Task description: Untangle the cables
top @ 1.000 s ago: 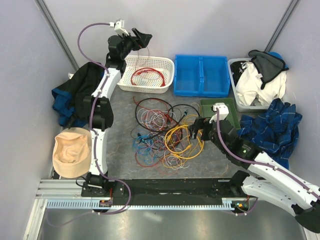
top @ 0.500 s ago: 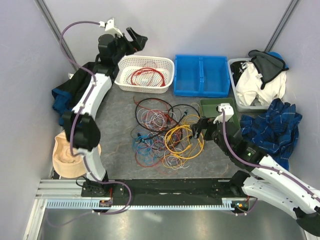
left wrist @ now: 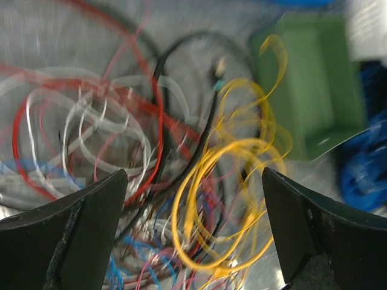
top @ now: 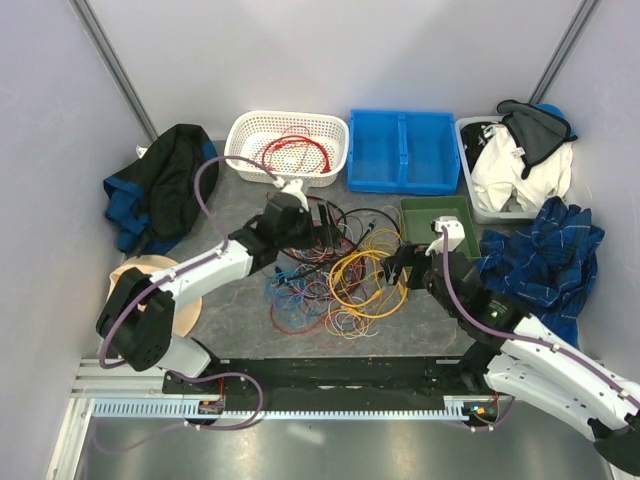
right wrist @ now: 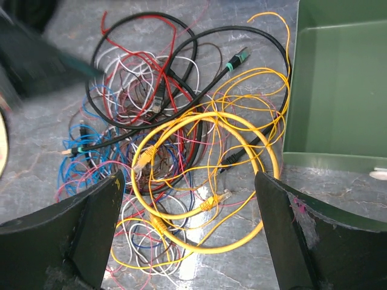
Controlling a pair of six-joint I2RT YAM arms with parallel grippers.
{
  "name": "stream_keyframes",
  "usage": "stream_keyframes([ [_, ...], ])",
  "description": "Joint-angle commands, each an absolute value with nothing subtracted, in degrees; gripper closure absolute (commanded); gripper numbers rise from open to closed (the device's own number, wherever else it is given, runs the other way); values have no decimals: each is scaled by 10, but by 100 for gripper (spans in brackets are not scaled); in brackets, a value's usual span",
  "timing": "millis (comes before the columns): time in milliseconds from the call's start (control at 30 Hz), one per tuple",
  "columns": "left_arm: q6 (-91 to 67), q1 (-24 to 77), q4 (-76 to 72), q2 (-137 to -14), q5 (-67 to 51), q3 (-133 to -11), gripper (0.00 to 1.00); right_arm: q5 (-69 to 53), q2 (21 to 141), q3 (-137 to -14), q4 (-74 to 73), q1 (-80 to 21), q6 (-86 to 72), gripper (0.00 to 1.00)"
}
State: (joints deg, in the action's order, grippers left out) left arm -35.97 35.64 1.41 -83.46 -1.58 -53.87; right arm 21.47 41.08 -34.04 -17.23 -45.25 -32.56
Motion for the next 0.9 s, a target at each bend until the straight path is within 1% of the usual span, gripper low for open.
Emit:
stream_keyframes([
  [0, -360, 434, 14, -815, 36, -535, 0, 232, 358, -332, -168, -452, -344, 4],
  [33, -353, 459, 17, -823, 40, -536, 0, 242, 352, -332, -181, -452, -344, 4],
  [133, -333, 493, 24, -867, 51, -543, 5, 253, 336, -334, -205, -452, -347, 4],
  [167, -332, 497, 23, -881, 51, -543, 6, 255, 331, -334, -209, -452, -351, 4],
  [200, -329, 501, 24, -901, 56, -546, 11, 256, 324, -336, -214, -452, -352, 4],
  [433, -315, 506, 47, -976, 90, -562, 18, 276, 301, -337, -251, -452, -358, 4],
  [500, -309, 505, 48, -988, 89, -564, 25, 282, 301, -335, -255, -452, -358, 4],
  [533, -306, 506, 48, -998, 89, -564, 31, 284, 301, -335, -257, -452, -357, 4],
  [567, -301, 506, 48, -1003, 87, -568, 50, 285, 302, -335, -257, -452, -357, 4],
  [633, -296, 506, 56, -1007, 83, -574, 77, 288, 306, -336, -257, -452, -356, 4],
  [667, -299, 506, 68, -999, 88, -574, 97, 288, 309, -338, -258, -452, -355, 4],
  [733, -299, 506, 68, -971, 102, -565, 98, 288, 314, -343, -258, -452, -353, 4],
  [833, -294, 506, 75, -889, 126, -548, 98, 286, 320, -350, -256, -452, -352, 4],
  [867, -287, 506, 85, -836, 132, -543, 98, 284, 322, -354, -256, -452, -351, 4],
])
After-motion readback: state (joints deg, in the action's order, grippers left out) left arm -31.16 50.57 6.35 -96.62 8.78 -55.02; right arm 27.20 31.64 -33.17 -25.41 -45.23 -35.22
